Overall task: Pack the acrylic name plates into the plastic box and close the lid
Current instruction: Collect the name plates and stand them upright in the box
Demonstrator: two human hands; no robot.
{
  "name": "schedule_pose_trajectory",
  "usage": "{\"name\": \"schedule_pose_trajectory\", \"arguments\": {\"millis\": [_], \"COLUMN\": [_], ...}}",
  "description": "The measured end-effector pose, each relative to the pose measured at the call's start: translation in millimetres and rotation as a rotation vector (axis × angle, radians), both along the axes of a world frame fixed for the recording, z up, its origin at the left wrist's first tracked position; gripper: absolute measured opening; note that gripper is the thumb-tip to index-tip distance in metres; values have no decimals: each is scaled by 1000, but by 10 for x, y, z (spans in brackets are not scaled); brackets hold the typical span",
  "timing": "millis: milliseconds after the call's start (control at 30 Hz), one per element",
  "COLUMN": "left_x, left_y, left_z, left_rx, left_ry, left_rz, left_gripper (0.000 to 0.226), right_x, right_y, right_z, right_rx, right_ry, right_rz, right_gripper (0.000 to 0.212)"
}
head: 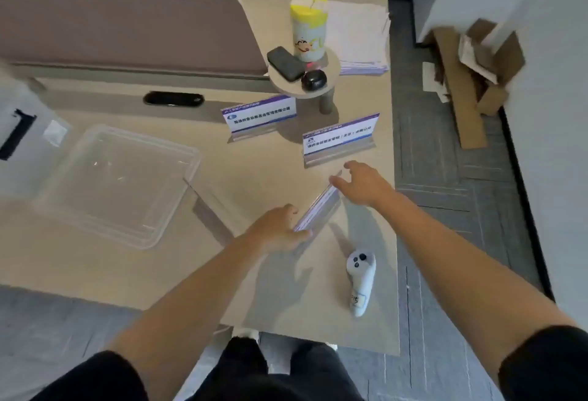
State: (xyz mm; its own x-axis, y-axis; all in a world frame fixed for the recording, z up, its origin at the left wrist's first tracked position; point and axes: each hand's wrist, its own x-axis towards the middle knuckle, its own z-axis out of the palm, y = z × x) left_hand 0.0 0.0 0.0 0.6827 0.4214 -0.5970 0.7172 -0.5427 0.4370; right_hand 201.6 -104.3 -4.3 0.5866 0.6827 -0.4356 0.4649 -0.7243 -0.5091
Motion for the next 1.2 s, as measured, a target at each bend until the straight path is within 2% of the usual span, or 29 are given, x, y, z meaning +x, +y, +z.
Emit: {"name": "schedule_pose_trajectory", "arguments": {"millis": [67, 133, 267, 500, 667, 733, 800, 867, 967, 1033, 1100, 1133, 1200], "left_x": [18, 4, 4, -18, -42, -86, -150, -251, -527, -787, -1093, -1261, -1626], "left_y": [-96, -199, -303, -333, -247, -170, -75, 7, 107, 196, 319, 386, 506], "left_z": [-92, -200, -350, -300, 77, 230, 382, 551, 770, 860, 955, 1015, 1168], "left_rx": [20, 43, 174, 243, 253, 235, 226, 228, 221, 221, 209, 206, 164], "left_ry": [38, 62, 0, -46, -148, -208, -267, -316, -379, -428, -440, -454, -528], "left_rz": [23, 48, 85, 86, 110, 146, 163, 150, 151, 159, 161, 152, 144], "left_gripper": [67, 51, 27, 24, 16, 19, 23, 27, 31, 25, 19, 24, 50], "right_x": [-28, -73, -107, -196, -237, -295, -378, -501, -760, -1007, -1284, -1441, -1760], "right_y": [29, 33, 44, 0, 100, 198, 327, 454, 632, 766, 919, 997, 1158], "right_z": [-51, -120, -195, -246, 29, 238, 417, 600, 826, 1002, 1170, 1262, 1438], "right_rx": [-21, -22, 36, 169, 365, 443, 521, 555, 602, 656, 671, 670, 690], "right_ry": [69, 147, 255, 375, 277, 320, 455, 562, 540, 490, 482, 484, 469], "right_rz": [20, 14, -56, -158, -228, -288, -373, -419, -398, -366, -330, -312, -264], "right_gripper": [79, 77, 70, 55, 51, 63, 75, 71, 60, 46, 54, 63, 56]}}
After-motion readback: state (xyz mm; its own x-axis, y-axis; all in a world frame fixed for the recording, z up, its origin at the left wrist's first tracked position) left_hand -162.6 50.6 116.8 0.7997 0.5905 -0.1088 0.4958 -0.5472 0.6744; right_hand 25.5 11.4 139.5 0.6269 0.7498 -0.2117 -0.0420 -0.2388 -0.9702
